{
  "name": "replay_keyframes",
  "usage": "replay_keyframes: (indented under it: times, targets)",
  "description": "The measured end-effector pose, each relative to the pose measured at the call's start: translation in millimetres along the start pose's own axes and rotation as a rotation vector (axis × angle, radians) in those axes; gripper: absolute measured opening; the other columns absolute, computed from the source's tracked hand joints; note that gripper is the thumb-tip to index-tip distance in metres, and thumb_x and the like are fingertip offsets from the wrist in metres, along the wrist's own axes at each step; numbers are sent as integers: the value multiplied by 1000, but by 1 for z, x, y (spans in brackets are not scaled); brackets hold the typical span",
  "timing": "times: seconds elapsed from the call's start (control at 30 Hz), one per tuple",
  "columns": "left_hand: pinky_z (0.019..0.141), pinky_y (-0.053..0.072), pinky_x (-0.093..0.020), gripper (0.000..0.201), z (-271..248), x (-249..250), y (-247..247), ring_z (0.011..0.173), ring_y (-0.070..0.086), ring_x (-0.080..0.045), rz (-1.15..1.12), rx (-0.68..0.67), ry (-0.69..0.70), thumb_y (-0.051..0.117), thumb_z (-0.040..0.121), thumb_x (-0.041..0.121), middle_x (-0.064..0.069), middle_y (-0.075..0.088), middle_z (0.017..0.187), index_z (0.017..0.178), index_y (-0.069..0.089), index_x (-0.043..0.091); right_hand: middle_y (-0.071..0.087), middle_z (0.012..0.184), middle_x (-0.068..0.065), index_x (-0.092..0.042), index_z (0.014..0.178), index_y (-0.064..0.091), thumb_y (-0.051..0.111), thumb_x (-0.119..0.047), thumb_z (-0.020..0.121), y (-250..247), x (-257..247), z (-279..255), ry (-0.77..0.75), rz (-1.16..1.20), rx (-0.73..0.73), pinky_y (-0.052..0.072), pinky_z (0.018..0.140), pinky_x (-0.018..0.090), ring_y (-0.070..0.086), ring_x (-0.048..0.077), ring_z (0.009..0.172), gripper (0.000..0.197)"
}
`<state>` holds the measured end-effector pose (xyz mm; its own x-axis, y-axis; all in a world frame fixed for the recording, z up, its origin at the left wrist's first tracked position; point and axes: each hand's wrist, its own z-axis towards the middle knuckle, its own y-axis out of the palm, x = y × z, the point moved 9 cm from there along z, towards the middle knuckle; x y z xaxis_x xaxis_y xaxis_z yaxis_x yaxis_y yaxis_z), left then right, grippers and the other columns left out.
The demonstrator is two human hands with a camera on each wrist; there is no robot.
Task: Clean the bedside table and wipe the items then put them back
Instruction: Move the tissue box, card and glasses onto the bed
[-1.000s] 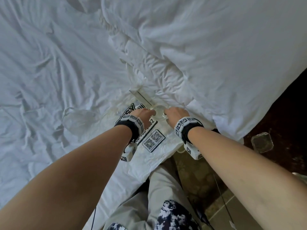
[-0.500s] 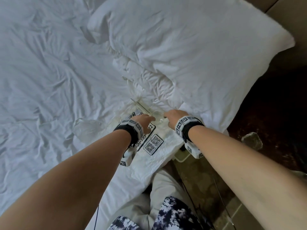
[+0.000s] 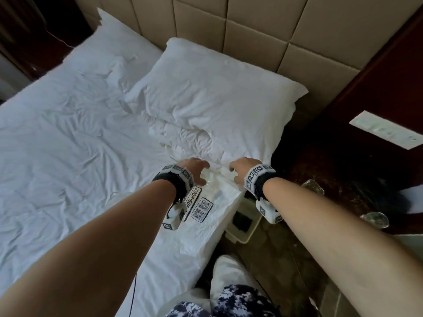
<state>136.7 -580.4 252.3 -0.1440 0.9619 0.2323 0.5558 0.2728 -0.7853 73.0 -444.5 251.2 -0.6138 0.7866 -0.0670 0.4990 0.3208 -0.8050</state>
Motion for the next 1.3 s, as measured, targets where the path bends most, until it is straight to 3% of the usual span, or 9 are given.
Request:
replay_keyframes:
  times: [0.13,0.3,0.5,0.63,0.83,1.0,1.1,1.17,1.3]
  targets:
    - [101,48,-43,62,-11,45,-29,122,56,-24,56,48,52,70,87,38,0,54,140,143,44,28,57,130,5,-26,128,56,59,-20,88,-15,30,-51,61,44,44,51,80,34,62,29,105,41]
    - [100,48,-40,61,-9,118,-55,121,56,-24,135,103,148,68,87,41,2,57,135,142,45,29,56,133,4,-24,130,57,58,-23,92,-20,80,-110,145,34,76,50,92,36,59,29,114,38]
    - [98,48,-40,61,8,227,-48,120,57,-25,182,72,260,70,85,43,1,57,134,140,46,31,61,125,3,-28,123,60,60,-25,90,5,166,-181,267,133,92,50,80,34,63,29,106,33]
    - [96,49,-36,62,21,309,-28,118,58,-26,196,49,321,71,85,41,-1,60,130,140,48,27,64,103,8,-24,95,65,55,-23,91,38,231,-228,332,133,63,50,68,33,63,31,81,11]
    - [95,52,-41,56,40,437,11,111,61,-26,268,-41,370,69,88,41,-2,60,128,138,49,27,64,122,9,-19,128,60,55,-20,96,96,344,-283,371,192,62,51,76,34,64,29,101,33]
    - [93,54,-39,41,55,517,42,108,63,-26,409,-103,352,61,92,35,-3,63,125,130,57,21,61,126,5,-23,122,61,55,-25,95,138,414,-316,416,266,59,54,86,39,62,27,104,28]
    - [78,57,-35,26,67,553,60,91,65,-21,475,-160,370,66,86,32,0,67,116,111,62,28,59,125,5,-20,122,61,55,-25,96,164,455,-336,464,309,40,51,86,36,61,27,102,27]
    - [72,56,-32,39,80,572,66,84,63,-17,447,-141,391,70,80,36,7,67,108,117,61,33,62,119,5,-20,119,62,57,-23,94,181,481,-346,506,337,33,50,79,33,60,25,91,25]
    - [88,55,-39,54,103,605,79,108,63,-24,449,-132,452,70,85,36,3,61,128,136,52,32,64,119,7,-20,121,62,58,-27,94,209,519,-352,579,420,12,54,89,39,65,28,100,28]
